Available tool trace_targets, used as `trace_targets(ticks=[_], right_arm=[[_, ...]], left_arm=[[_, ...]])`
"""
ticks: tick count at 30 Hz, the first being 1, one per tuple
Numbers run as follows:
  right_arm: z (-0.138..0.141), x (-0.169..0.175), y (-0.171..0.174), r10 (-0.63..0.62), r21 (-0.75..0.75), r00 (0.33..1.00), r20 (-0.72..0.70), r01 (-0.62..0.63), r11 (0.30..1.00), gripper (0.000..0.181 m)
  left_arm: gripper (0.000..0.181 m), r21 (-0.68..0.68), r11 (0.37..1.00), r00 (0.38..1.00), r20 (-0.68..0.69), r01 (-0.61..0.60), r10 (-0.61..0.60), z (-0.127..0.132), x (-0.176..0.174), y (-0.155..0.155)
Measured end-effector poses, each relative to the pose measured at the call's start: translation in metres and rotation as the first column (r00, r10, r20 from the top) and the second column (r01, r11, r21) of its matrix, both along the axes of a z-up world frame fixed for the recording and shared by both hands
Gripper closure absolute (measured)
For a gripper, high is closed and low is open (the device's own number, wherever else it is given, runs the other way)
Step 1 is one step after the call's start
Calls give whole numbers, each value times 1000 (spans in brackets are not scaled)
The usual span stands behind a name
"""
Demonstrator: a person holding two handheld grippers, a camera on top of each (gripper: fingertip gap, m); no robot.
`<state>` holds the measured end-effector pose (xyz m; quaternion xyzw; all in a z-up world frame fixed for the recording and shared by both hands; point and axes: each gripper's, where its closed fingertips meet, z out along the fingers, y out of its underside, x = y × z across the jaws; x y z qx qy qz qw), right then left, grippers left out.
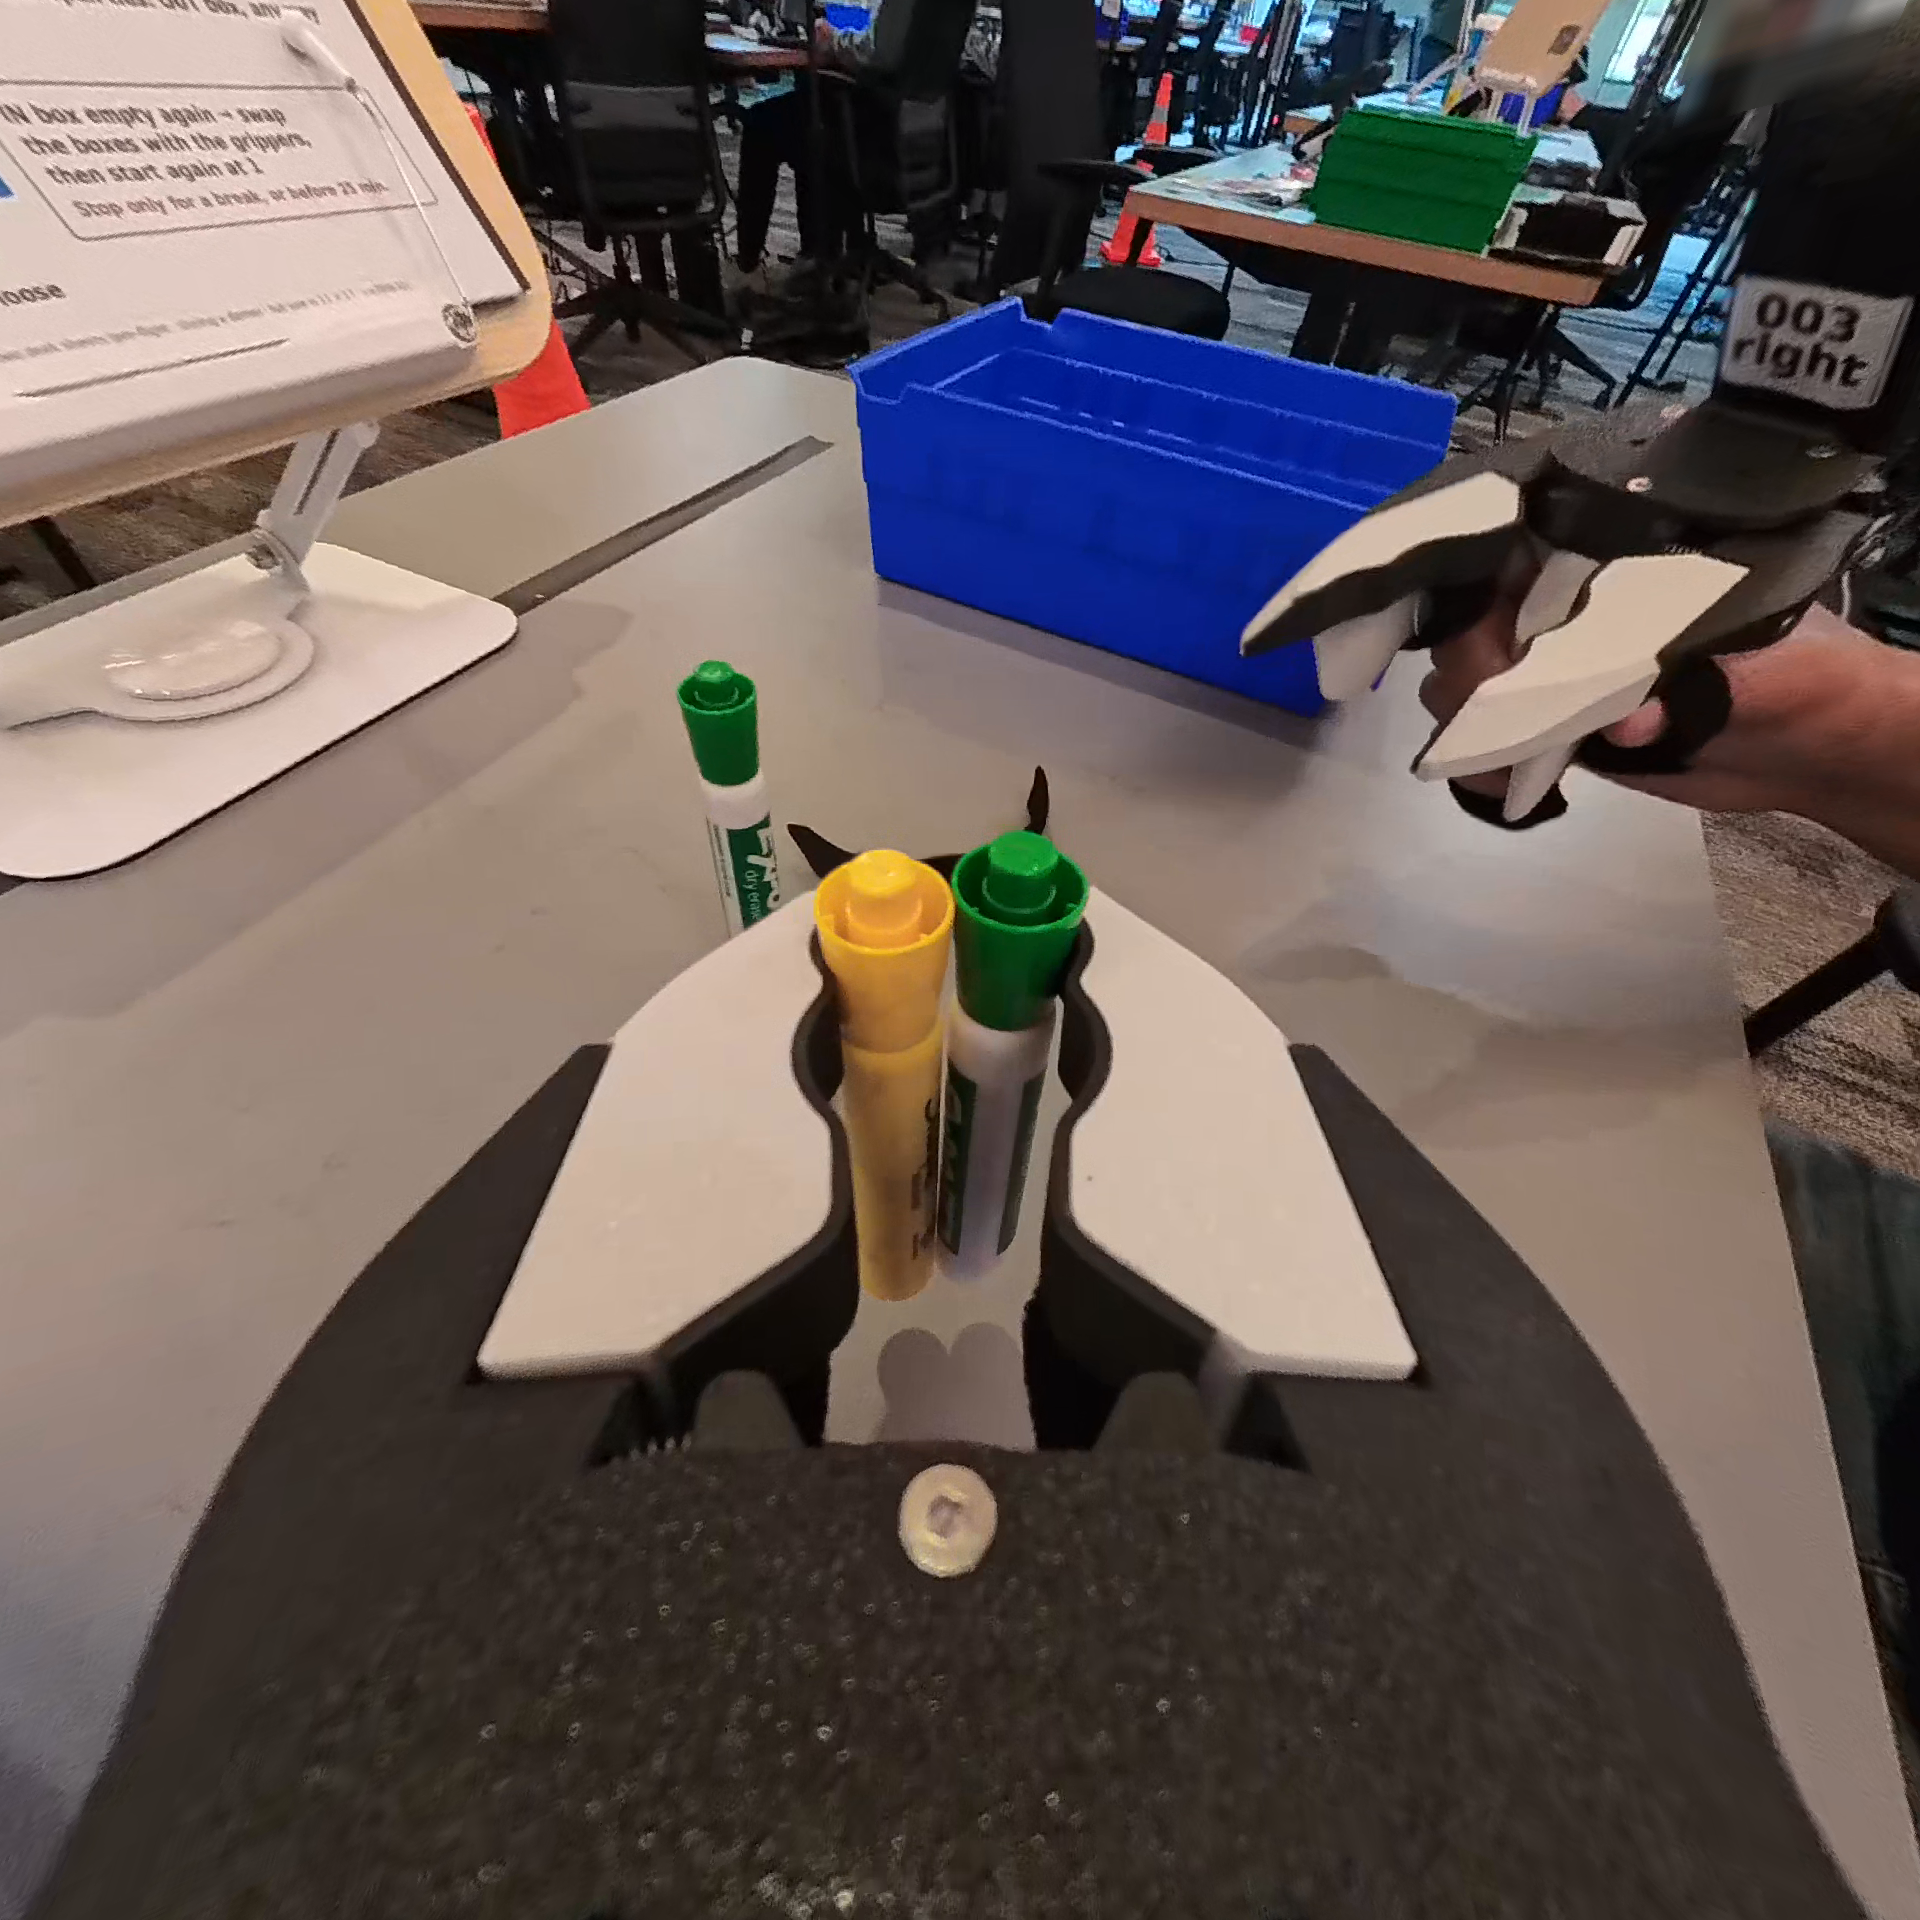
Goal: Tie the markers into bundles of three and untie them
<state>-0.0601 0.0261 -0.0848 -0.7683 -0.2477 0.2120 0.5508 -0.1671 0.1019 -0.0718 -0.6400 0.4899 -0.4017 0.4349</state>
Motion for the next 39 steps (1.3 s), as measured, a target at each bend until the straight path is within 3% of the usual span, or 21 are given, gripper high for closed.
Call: trace_targets(ticks=[9,17,24,32,36,39], right_arm=[[-5,-34,10,41,-15,999,3,-41,999,118],[-23,-95,11,208,-80,977,-38,-211,974,114],[-18,-123,15,271,-56,956,-111,-278,959,121],[-20,-88,23,195,-49,979,-56,-198,979,120],[-22,-57,36,119,-57,993,-14,-120,991,120],[-23,-56,40,100,-80,995,14,-99,992,119]], left_arm=[[143,-92,995,998,54,43,-38,18,14,3],[143,-93,992,996,16,87,-86,12,29,-10],[144,-96,988,993,6,119,-119,10,33,-19],[144,-76,992,994,-43,97,-101,4,20,-15],[145,-67,997,990,-133,37,-46,-9,10,-5],[145,-79,997,986,-167,-11,-2,-14,7,1]])
